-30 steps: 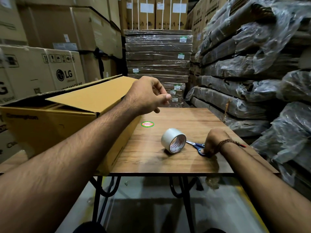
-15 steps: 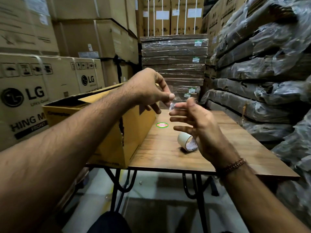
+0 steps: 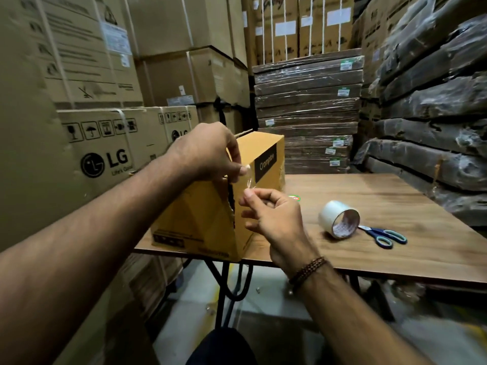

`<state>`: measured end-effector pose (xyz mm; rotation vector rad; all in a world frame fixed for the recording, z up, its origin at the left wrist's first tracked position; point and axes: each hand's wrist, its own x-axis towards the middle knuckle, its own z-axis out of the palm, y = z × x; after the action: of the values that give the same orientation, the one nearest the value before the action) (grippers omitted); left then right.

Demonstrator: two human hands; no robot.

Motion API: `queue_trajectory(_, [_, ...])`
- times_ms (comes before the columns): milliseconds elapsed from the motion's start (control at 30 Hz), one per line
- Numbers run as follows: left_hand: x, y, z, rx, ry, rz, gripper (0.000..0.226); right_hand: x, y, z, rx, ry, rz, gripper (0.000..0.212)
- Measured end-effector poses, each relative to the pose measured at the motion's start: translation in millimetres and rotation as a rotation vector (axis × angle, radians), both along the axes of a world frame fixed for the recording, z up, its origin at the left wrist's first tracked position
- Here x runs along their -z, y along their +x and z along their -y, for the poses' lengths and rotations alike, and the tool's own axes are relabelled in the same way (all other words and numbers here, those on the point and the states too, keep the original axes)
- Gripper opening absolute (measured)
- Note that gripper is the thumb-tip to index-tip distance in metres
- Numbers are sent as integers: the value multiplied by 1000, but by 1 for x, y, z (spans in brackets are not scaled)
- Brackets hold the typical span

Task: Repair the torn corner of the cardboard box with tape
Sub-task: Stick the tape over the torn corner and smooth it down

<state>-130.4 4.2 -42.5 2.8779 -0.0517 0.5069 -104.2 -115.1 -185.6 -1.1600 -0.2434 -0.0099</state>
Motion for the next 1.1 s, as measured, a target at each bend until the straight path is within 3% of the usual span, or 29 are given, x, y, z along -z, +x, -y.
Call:
queue_trajectory(133, [3, -4, -6, -114, 187, 36, 21, 13, 2, -22, -2, 49, -51, 4])
queue_trajectory(500, [19, 4, -6, -92, 202, 34, 21, 37, 16, -35, 66, 34, -96, 8])
queue_trajectory(700, [21, 6, -4, -88, 289, 77, 43, 48, 27, -42, 26, -25, -121, 10])
queue_trajectory(867, [23, 6, -1, -95, 329, 131, 30, 52, 32, -46, 54, -10, -92, 12])
queue_trajectory(1100, [24, 9, 1, -93, 350, 144, 29, 55, 38, -52, 132, -69, -23, 15])
